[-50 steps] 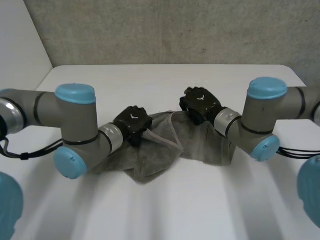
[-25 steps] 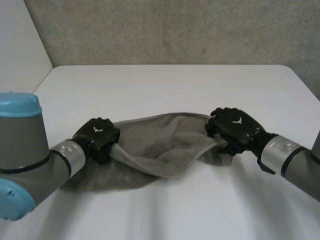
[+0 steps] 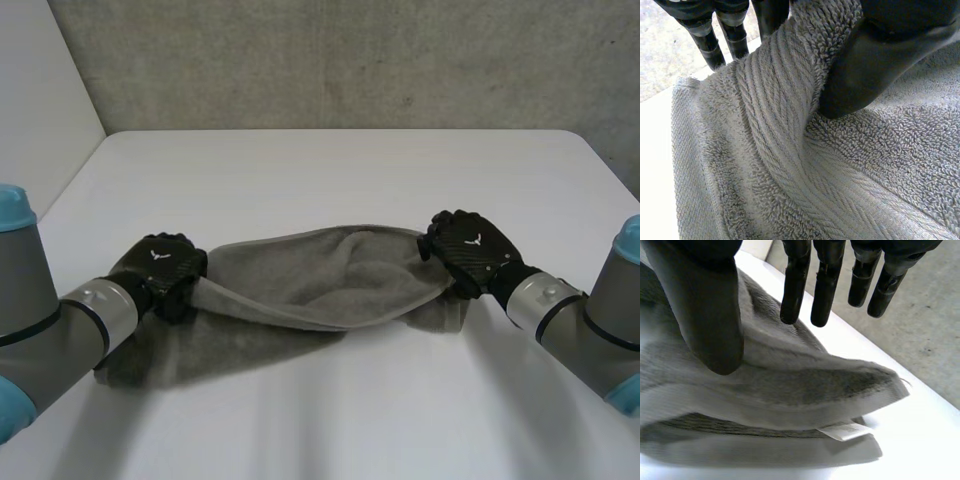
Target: Fold the towel.
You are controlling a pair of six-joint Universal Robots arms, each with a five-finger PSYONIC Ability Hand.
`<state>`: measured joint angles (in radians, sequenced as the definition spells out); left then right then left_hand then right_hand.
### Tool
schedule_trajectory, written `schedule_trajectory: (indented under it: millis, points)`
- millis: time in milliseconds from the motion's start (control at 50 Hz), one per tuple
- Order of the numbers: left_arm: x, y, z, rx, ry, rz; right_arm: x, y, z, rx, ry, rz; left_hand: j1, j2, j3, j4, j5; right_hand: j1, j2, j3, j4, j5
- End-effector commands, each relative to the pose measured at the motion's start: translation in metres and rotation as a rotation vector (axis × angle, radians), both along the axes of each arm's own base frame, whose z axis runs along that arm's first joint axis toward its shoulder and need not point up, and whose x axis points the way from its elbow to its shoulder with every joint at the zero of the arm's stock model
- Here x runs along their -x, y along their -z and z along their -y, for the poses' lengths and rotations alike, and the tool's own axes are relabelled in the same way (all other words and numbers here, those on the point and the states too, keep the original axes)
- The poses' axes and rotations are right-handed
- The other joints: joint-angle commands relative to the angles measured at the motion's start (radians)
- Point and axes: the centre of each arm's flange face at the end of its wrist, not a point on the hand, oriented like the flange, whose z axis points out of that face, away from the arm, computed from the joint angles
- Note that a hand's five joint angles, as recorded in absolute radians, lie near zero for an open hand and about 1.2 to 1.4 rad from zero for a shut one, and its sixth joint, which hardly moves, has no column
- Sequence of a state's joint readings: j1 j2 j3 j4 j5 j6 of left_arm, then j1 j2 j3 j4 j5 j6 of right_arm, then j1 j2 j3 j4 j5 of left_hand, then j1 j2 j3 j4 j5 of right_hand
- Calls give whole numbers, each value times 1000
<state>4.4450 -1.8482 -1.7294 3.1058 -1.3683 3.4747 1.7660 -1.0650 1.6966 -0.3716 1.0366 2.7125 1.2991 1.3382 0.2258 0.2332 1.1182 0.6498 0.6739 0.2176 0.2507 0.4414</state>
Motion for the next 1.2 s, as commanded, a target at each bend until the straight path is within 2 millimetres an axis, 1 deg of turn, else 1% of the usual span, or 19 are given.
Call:
schedule_trajectory:
  millis: [20,320,360,380,400,480,520,620,680,840,1020,1060,1080,1100,1120,1140,1160,1180,1200]
  points:
    - [-8,-6,2,8,-29,-12,-4,15,9,-7,17,-7,97,58,-51,-59,104,-86,-110,-43,-76,-52]
    - [-21,-8,12,4,-85,-36,-15,25,22,-93,41,117,97,58,-51,-59,104,-10,-34,-43,-76,24]
    - [-20,-8,12,6,-85,-36,-16,24,27,-82,47,122,97,58,-51,-59,104,521,497,-43,-76,555]
    - [-20,-9,12,9,-85,-37,-16,24,27,-82,47,122,97,58,-51,-59,104,524,500,-43,-76,558]
    - [-21,-10,12,12,-85,-38,-16,19,29,-72,49,125,97,58,-51,-59,104,744,720,-43,-76,778]
    - [-21,-15,11,25,-86,-42,-9,-6,29,-40,66,134,97,58,-51,-59,104,746,722,-43,-76,780]
    - [-21,-18,9,31,-86,-45,4,-47,17,-51,90,123,97,58,-51,-59,104,746,722,-43,-76,780]
    - [-21,-23,0,22,-83,-53,15,-73,-14,-221,70,39,97,58,-51,-59,104,746,722,-43,-76,780]
    - [-20,-23,-3,14,-77,-53,18,-85,-27,-198,30,-60,97,58,-51,-59,104,746,722,-43,-76,780]
    - [-21,-25,8,32,-86,-48,15,-94,-25,-138,-3,-157,97,58,-51,-59,104,746,722,-43,-76,780]
    - [-10,-39,64,131,-91,-67,-11,-100,2,-33,-35,-151,97,58,-51,-59,104,746,722,-43,-76,780]
    - [-5,-52,76,186,-84,-82,-20,-129,25,124,17,-116,97,58,-51,-59,104,746,722,-43,-76,780]
    - [-2,-70,88,256,-83,-101,-20,-129,25,125,17,-116,97,58,-51,-59,104,746,722,-43,-76,780]
    - [0,-92,99,340,-90,-130,-24,-156,36,223,62,-65,97,58,-51,-59,104,746,722,-43,-76,780]
    - [0,-93,100,340,-90,-131,-24,-191,46,323,120,24,97,58,-51,-59,104,746,722,-43,-76,780]
    - [4,-116,107,442,-91,-154,-24,-192,46,324,121,25,97,58,-51,-59,104,746,722,-43,-76,780]
    - [9,-139,112,563,-94,-185,-22,-230,48,417,169,149,97,58,-51,-59,104,746,722,-43,-76,780]
    - [9,-139,112,565,-94,-186,-22,-230,48,418,170,151,97,58,-51,-59,104,746,722,-43,-76,780]
    - [12,-163,114,694,-101,-226,-16,-271,44,518,197,285,97,58,-51,-59,104,746,722,-43,-76,780]
